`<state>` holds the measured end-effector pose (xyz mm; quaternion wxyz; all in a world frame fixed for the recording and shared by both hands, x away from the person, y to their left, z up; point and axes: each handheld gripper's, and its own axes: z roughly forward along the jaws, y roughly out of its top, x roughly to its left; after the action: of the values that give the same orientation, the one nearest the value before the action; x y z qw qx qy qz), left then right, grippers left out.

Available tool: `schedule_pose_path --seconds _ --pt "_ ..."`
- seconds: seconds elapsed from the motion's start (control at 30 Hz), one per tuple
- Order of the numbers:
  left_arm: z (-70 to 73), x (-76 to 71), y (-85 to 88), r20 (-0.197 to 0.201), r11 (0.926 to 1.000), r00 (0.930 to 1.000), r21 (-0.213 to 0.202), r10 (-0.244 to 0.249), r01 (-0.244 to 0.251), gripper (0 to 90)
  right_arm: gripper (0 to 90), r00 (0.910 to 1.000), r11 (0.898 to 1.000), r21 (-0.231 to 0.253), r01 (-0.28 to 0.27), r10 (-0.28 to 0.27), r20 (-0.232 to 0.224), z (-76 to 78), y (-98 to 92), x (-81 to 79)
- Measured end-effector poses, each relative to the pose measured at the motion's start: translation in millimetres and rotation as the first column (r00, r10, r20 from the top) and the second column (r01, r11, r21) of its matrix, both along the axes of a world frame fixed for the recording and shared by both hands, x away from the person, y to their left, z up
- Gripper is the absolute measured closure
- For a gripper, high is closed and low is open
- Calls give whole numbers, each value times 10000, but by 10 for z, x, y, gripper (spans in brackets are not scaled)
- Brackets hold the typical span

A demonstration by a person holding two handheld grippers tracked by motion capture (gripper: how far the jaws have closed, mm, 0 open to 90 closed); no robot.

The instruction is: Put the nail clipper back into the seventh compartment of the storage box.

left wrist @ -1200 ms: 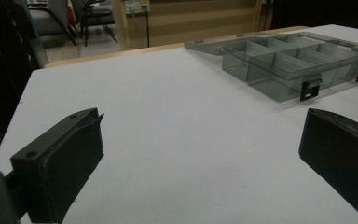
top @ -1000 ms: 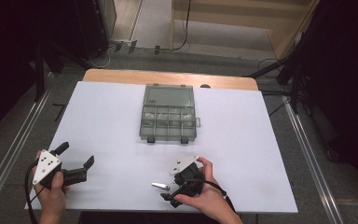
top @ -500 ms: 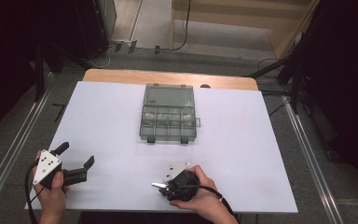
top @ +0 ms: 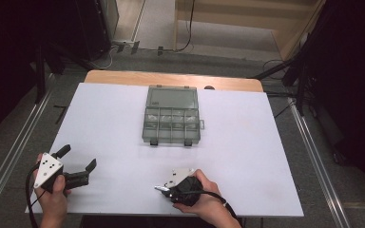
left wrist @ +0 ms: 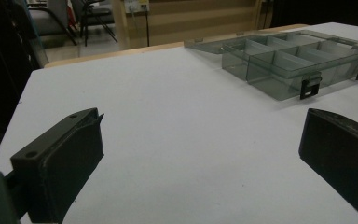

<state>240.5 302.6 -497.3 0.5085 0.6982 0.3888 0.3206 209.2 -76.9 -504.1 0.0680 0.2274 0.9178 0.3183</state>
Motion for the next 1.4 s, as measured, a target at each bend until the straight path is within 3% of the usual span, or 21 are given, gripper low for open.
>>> schedule_pose_path --seconds 0.1,0.27,0.6,0.97,1.4 --pt "0 -3 2 0 10000 10000 11 11 -11 0 809 9998 9997 196 177 -177 -21 -15 -14 -1" --pt "0 -6 1 -6 10000 10000 29 7 -7 0 814 9985 9977 415 530 -524 -148 -25 -24 -15" --pt "2 -11 20 21 9999 10000 -136 33 -33 0 815 9967 9927 948 739 -703 -400 -43 -76 -2" --pt "1 -18 39 35 9994 10000 -332 30 -29 0 815 9936 9838 1425 1090 -1035 -452 76 -102 73" --pt "1 -14 31 26 9998 10000 -212 53 -52 0 815 9898 9729 1823 1420 -1368 -405 217 -180 196"
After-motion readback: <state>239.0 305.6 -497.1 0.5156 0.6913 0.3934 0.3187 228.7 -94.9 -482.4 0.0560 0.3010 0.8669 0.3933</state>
